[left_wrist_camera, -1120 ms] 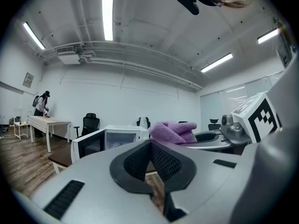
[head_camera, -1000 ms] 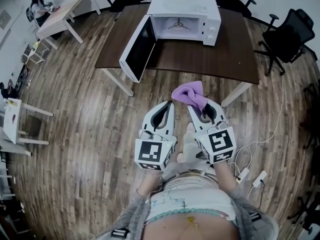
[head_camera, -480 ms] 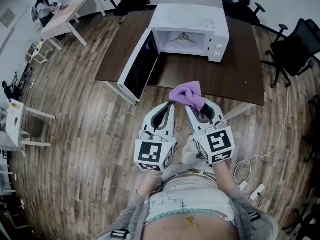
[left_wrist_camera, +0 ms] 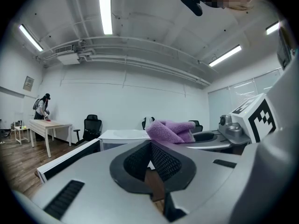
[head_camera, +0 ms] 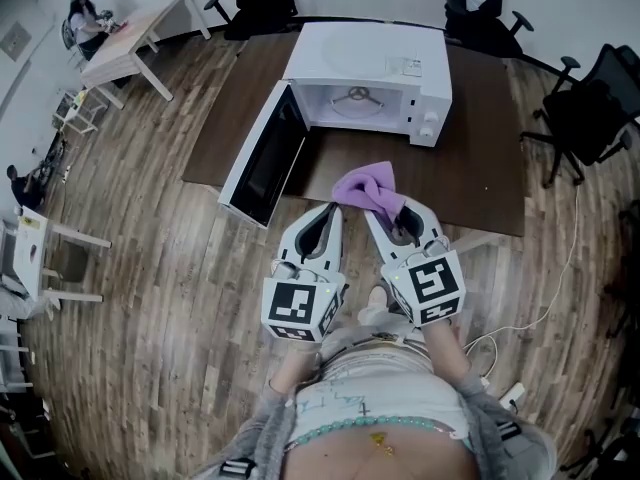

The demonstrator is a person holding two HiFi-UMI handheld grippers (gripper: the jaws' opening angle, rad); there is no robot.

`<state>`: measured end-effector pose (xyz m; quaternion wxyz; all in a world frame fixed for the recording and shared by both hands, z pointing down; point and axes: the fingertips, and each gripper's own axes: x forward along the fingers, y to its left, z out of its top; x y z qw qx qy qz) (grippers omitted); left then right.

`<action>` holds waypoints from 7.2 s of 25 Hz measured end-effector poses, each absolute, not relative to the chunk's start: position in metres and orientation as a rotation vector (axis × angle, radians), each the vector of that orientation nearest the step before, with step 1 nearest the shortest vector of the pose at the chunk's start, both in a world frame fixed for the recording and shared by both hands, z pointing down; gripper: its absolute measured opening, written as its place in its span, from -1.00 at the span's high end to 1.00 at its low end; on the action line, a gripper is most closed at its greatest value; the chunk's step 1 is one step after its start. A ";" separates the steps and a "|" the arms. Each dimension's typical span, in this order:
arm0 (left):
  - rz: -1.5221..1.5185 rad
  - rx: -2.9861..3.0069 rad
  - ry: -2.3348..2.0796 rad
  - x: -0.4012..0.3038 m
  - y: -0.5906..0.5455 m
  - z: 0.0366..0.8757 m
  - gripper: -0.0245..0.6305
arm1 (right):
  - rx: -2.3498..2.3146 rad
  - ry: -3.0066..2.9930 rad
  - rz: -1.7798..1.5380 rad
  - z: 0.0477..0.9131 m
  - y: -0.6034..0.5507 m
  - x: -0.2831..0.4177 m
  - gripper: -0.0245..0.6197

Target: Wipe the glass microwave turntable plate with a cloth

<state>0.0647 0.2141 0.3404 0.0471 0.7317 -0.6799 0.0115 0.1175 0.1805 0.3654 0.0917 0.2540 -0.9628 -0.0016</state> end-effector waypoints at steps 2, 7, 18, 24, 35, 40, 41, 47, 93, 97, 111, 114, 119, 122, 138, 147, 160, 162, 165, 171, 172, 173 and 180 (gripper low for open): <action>0.039 2.235 -2.080 0.067 0.203 0.339 0.89 | 0.745 -2.863 -0.013 0.365 0.169 0.119 0.58; 0.039 2.235 -2.090 0.074 0.183 0.339 0.89 | 0.727 -2.871 -0.008 0.361 0.149 0.122 0.58; 0.044 2.268 -2.026 0.084 0.146 0.341 0.89 | 0.802 -2.837 0.045 0.369 0.117 0.139 0.58; 0.040 2.326 -1.955 0.078 0.112 0.344 0.89 | 0.890 -2.812 0.066 0.373 0.088 0.136 0.58; 0.044 2.444 -1.835 0.033 0.030 0.340 0.89 | 1.012 -2.784 0.038 0.365 0.016 0.087 0.58; 0.041 2.495 -1.755 0.017 0.000 0.341 0.89 | 1.092 -2.733 0.035 0.369 -0.011 0.074 0.58; 0.041 2.503 -1.740 0.014 -0.005 0.341 0.89 | 1.110 -2.719 0.031 0.371 -0.016 0.073 0.58; 0.042 2.548 -1.670 -0.005 -0.029 0.344 0.89 | 1.179 -2.690 0.051 0.372 -0.038 0.054 0.58; 0.259 2.414 -1.913 -0.032 -0.135 0.324 0.89 | 0.968 -2.787 -0.023 0.355 -0.165 0.080 0.58; 0.280 2.446 -1.871 -0.041 -0.148 0.323 0.89 | 1.008 -2.764 -0.032 0.356 -0.177 0.077 0.58; 0.373 2.505 -1.750 -0.121 -0.179 0.339 0.89 | 1.178 -2.641 -0.020 0.362 -0.202 0.033 0.58; 0.434 2.521 -1.731 -0.134 -0.185 0.341 0.89 | 1.184 -2.606 -0.043 0.365 -0.206 0.031 0.58; 0.634 2.582 -1.641 -0.152 -0.198 0.347 0.89 | 1.157 -2.585 -0.077 0.365 -0.212 0.017 0.58; 0.735 2.592 -1.569 -0.158 -0.206 0.356 0.89 | 1.148 -2.580 -0.088 0.361 -0.216 0.011 0.58; 0.778 2.451 -1.145 -0.162 -0.237 0.405 0.85 | 1.081 -2.505 -0.143 0.362 -0.243 0.011 0.58; 0.874 2.378 -1.017 -0.159 -0.251 0.425 0.54 | 1.018 -2.455 -0.177 0.371 -0.259 0.003 0.58; 0.887 2.339 -0.950 -0.156 -0.260 0.433 0.54 | 0.877 -2.376 -0.226 0.392 -0.267 -0.020 0.58; 0.897 2.334 -0.943 -0.156 -0.260 0.434 0.54 | 0.860 -2.367 -0.236 0.393 -0.267 -0.023 0.58; 0.891 2.323 -0.932 -0.157 -0.261 0.435 0.54 | 0.817 -2.351 -0.245 0.396 -0.265 -0.032 0.58; 0.866 2.330 -0.944 -0.155 -0.261 0.434 0.53 | 0.735 -2.304 -0.279 0.401 -0.260 -0.042 0.58; 0.866 2.332 -0.945 -0.154 -0.261 0.433 0.53 | 0.723 -2.293 -0.284 0.403 -0.260 -0.042 0.58; 0.866 2.334 -0.945 -0.152 -0.261 0.433 0.53 | 0.712 -2.281 -0.288 0.404 -0.260 -0.041 0.58; 0.861 2.341 -0.912 -0.149 -0.257 0.437 0.53 | 0.658 -2.232 -0.319 0.412 -0.260 -0.055 0.58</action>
